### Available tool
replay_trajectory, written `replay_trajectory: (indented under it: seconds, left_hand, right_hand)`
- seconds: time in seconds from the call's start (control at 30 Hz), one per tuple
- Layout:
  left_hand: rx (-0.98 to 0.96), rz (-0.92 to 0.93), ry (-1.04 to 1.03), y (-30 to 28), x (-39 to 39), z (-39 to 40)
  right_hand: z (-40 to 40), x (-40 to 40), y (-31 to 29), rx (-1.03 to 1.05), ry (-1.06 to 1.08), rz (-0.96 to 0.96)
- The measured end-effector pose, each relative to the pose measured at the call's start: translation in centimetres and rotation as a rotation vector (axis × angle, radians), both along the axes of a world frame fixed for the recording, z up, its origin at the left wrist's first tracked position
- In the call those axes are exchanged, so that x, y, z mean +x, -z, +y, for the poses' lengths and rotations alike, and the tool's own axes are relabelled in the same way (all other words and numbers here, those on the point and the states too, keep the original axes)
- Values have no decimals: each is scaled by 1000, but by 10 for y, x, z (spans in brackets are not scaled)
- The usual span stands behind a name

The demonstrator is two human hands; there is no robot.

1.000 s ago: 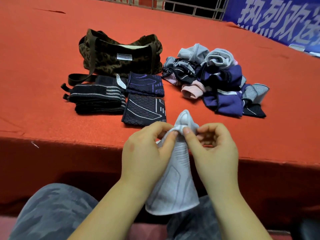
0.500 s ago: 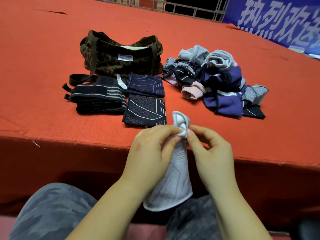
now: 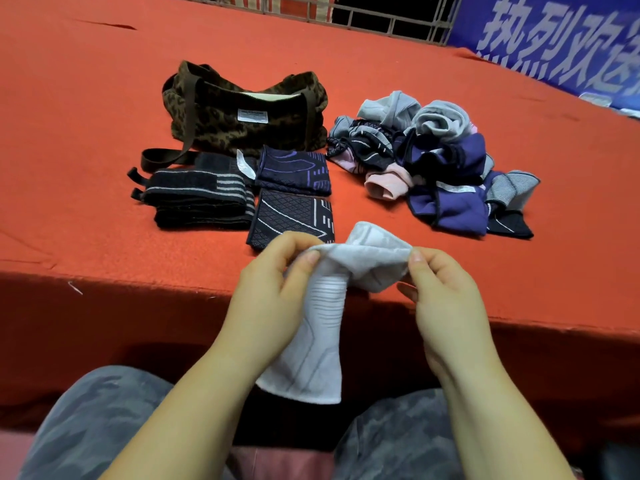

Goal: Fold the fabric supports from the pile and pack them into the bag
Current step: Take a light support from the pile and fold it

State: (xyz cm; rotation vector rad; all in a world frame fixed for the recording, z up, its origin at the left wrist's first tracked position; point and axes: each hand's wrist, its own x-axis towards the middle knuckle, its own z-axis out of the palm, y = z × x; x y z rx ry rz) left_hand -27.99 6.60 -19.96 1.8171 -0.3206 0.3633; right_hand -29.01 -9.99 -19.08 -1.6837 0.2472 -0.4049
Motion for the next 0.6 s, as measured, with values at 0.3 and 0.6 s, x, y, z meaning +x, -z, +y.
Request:
replay_trajectory:
  seconds: [0.3,0.6]
  left_hand:
    - [-460,385,214,-14,8,7]
    - [-22,-72,-299,-6,-13,-15]
  right_hand:
    - [-8,0,-21,-70,-136,-52]
    - [8,9,-58,-397,-16,-179]
